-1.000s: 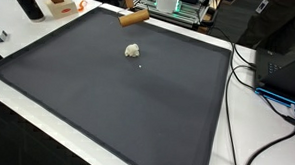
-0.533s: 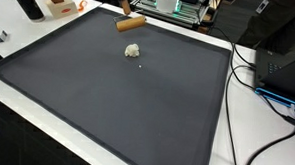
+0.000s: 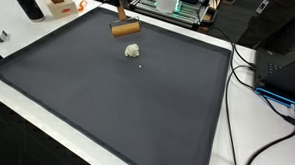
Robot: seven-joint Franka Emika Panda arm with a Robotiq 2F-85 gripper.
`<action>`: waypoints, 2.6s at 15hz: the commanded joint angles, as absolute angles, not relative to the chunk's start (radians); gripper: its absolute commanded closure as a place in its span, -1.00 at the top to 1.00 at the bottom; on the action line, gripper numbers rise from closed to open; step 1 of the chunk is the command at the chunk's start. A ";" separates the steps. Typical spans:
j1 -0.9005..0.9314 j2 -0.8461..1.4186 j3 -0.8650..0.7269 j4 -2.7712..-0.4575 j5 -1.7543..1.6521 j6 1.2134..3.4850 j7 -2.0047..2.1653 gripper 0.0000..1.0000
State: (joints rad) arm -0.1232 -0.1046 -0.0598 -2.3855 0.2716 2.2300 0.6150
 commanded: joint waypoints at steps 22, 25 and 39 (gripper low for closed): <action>-0.085 -0.173 -0.003 -2.355 0.081 2.148 0.828 -0.53; -0.073 -0.179 0.023 -2.319 0.028 2.094 0.842 -0.53; 0.017 -0.140 0.128 -2.108 -0.197 1.781 0.804 -0.53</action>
State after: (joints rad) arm -0.0023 -0.1595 0.1141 -2.1662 -0.1416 1.8624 0.8198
